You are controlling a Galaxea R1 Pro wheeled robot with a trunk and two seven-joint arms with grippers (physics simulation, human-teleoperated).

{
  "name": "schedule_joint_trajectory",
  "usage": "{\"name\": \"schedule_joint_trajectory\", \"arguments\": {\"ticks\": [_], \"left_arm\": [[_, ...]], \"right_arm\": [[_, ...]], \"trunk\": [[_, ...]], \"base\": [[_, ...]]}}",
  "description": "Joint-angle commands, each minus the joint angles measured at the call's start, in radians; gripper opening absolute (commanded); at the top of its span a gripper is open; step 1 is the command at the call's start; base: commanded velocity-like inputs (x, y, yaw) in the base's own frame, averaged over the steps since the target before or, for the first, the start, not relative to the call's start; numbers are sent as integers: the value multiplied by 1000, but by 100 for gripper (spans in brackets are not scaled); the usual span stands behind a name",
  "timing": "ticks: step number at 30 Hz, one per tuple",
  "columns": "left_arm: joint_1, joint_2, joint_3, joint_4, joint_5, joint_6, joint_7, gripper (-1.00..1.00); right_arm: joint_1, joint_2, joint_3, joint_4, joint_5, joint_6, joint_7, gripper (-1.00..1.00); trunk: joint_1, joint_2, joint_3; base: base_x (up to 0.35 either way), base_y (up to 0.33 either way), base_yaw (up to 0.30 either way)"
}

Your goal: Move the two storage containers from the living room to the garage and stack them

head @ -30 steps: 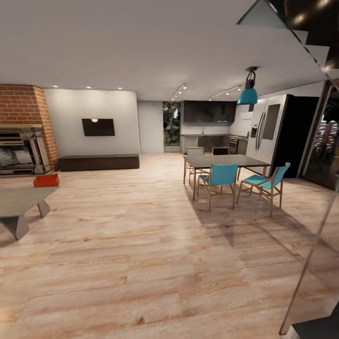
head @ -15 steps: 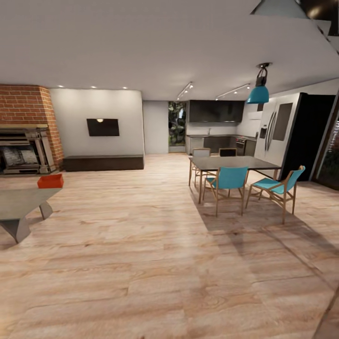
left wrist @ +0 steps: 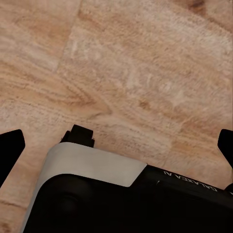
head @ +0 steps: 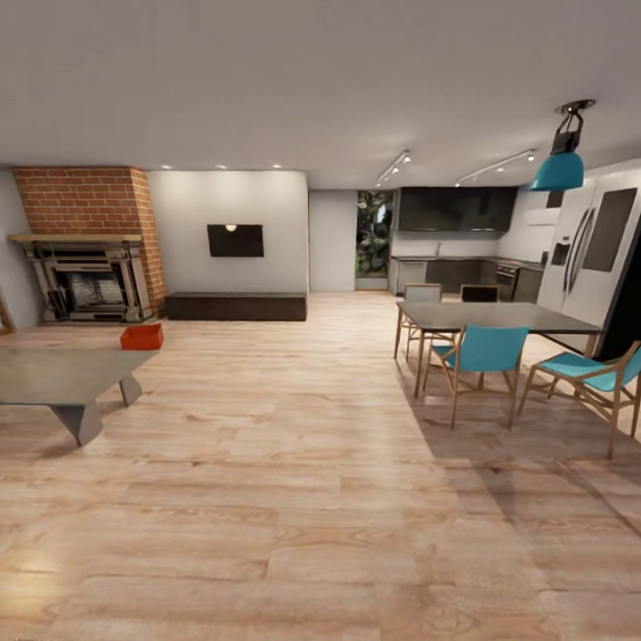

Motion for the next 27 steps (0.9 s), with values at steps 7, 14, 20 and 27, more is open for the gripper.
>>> {"name": "schedule_joint_trajectory", "arguments": {"ticks": [7,14,20,27], "left_arm": [[-1,0,-7,0,7,2,3,100],[-1,0,-7,0,7,4,3,100],[-1,1,-7,0,7,4,3,100],[-1,1,-7,0,7,4,3,100]], "right_arm": [[-1,-1,7,3,1,-5,-4,100],[-1,0,7,3,2,-5,-4,100],[-1,0,7,3,3,-5,-4,100],[-1,1,8,3,4,-3,-4,100]], "trunk": [[1,-1,-1],[1,-1,-1],[1,-1,-1],[1,-1,-1]], "base": [[309,0,243],[319,0,46],[322,0,4],[322,0,0]]}}
